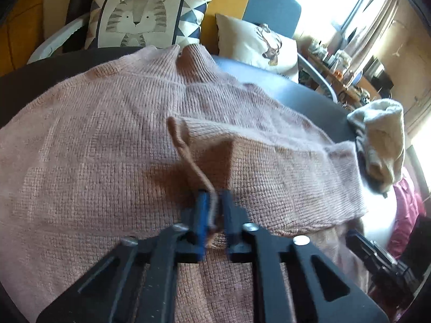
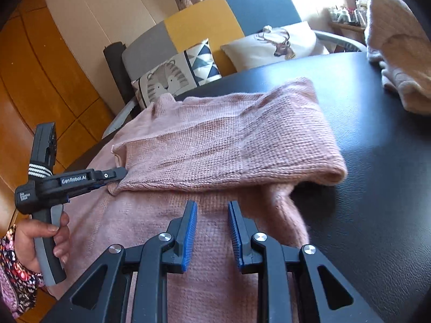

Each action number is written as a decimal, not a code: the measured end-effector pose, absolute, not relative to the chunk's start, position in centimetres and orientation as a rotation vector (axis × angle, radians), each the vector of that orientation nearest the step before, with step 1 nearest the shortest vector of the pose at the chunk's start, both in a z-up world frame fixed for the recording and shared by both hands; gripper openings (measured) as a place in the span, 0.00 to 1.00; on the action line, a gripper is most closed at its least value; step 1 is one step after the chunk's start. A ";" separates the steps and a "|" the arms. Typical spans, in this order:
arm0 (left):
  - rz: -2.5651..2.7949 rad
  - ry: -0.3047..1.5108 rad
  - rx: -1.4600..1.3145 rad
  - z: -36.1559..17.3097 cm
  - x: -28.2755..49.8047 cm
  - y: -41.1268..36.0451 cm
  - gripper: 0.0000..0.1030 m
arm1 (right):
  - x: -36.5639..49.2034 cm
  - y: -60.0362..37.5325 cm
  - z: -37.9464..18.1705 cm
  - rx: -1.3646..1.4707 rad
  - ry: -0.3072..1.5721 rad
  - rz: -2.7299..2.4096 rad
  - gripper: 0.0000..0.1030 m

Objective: Fold clothes
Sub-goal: 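Lay the pink sleeve across the sweater body and open the right gripper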

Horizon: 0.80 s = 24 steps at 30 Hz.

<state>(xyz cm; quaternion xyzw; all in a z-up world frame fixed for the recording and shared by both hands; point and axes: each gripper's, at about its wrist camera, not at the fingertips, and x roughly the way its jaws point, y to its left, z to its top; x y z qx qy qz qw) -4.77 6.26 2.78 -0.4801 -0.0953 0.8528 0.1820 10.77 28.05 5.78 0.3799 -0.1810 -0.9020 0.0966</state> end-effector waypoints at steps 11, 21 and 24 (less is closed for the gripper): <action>2.424 -0.467 -1.108 9.4 -4.3 3.4 0.04 | 10.0 29.5 6.4 1.121 -0.492 -2.726 0.15; 2.459 -0.479 -1.081 10.4 -4.6 1.6 0.04 | 9.1 30.8 5.6 1.186 -0.574 -2.728 0.12; 2.473 -0.518 -1.062 10.7 -4.2 0.3 0.04 | 9.2 31.0 5.6 1.181 -0.594 -2.729 0.12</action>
